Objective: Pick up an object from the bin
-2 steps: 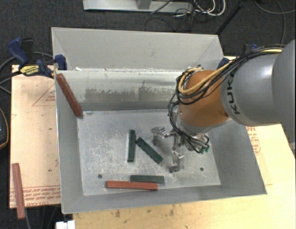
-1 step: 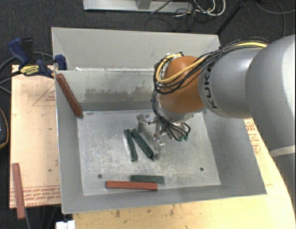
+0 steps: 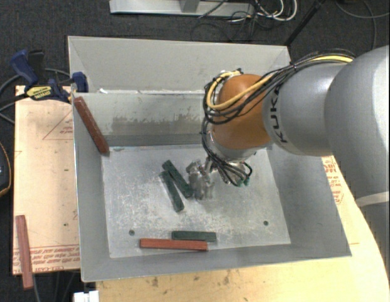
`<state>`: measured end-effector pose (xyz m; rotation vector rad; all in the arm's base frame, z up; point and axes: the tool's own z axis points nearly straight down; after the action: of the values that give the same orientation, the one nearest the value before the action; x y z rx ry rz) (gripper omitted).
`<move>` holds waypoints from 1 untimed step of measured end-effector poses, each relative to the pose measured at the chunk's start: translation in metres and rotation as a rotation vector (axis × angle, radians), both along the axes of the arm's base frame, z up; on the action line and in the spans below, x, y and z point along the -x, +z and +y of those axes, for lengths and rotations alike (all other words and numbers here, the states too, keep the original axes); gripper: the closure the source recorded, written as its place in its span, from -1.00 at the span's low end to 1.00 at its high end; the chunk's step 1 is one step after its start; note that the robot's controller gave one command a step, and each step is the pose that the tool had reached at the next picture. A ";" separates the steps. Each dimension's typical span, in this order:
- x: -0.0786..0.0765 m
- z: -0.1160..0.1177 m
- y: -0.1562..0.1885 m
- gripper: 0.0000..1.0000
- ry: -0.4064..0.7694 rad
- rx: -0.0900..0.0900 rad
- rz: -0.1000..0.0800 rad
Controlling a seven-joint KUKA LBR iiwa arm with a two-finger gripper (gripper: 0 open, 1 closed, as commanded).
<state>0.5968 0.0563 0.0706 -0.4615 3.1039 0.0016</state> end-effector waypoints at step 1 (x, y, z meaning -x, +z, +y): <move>0.000 0.000 0.000 -1.00 0.000 0.000 0.000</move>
Offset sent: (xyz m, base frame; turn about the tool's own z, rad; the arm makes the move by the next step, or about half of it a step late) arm 0.0000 0.0000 0.0000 0.0000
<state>0.5967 0.0564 0.0702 -0.4614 3.1040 0.0016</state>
